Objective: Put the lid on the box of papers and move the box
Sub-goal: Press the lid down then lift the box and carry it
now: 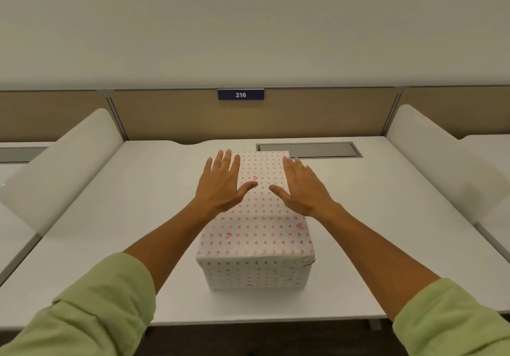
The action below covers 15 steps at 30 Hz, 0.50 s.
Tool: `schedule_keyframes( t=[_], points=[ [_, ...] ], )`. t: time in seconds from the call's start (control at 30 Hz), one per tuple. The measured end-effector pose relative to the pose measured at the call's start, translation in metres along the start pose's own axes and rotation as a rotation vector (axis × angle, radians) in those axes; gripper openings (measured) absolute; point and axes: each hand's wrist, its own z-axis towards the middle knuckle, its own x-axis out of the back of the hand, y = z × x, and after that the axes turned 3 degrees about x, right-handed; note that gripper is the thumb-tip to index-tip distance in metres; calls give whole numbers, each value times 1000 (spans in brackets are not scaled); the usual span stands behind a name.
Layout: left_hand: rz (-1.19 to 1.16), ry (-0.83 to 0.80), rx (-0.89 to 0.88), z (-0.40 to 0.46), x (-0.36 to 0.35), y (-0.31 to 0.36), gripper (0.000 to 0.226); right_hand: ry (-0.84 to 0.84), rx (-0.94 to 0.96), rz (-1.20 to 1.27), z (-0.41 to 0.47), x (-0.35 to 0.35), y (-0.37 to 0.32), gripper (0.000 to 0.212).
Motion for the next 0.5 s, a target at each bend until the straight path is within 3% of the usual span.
schedule_keyframes(
  t=[0.33, 0.5],
  points=[
    [8, 104, -1, -26, 45, 15, 102, 109, 79, -12, -25, 32, -14, 87],
    [-11, 63, 40, -32, 43, 14, 102, 85, 67, -9, -26, 28, -9, 87]
  ],
)
